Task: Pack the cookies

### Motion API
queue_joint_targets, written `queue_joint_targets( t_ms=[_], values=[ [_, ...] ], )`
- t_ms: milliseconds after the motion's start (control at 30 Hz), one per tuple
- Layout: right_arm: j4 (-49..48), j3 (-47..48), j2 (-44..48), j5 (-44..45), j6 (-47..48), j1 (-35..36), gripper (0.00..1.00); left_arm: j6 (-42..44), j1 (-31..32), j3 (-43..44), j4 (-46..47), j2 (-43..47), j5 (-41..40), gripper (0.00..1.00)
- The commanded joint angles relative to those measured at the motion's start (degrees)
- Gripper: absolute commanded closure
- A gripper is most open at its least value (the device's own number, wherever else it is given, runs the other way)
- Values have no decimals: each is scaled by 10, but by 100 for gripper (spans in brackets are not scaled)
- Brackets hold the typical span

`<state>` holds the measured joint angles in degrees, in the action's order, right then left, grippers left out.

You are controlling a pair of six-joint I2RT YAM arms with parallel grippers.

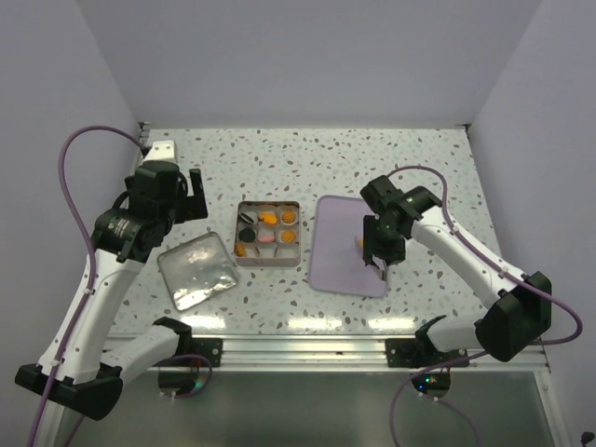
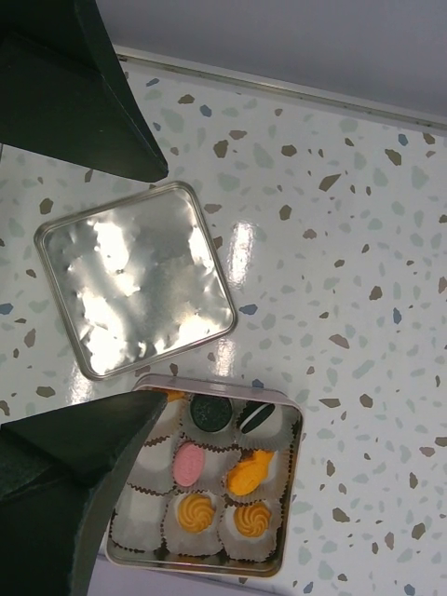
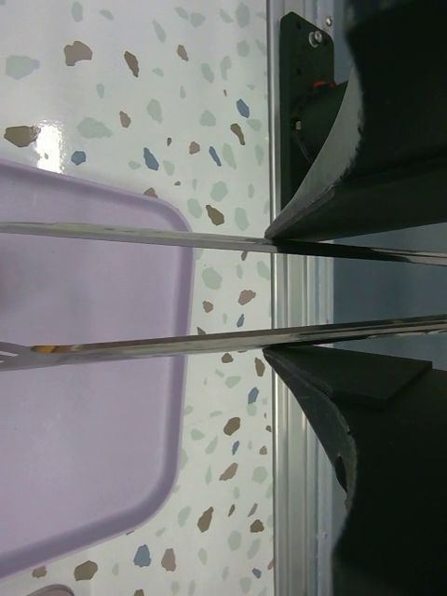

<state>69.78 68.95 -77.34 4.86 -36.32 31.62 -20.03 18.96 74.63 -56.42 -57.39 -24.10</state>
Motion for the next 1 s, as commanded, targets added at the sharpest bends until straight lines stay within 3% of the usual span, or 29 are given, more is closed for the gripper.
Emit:
queue_joint_targets(
  t_ms=[0, 433, 700, 967],
  values=[
    [-25, -7, -3, -14, 12, -7, 51, 11, 5, 22, 17, 1, -16, 0],
    [-4, 50, -6, -46, 17, -13, 60, 3, 4, 31, 12, -8, -11, 0],
    [24, 231, -62, -68, 31, 4, 62, -20, 4, 44, 27, -20, 26, 0],
    [39, 407, -161, -76, 5, 122, 62, -35, 4, 46, 31, -26, 43, 0]
  ],
)
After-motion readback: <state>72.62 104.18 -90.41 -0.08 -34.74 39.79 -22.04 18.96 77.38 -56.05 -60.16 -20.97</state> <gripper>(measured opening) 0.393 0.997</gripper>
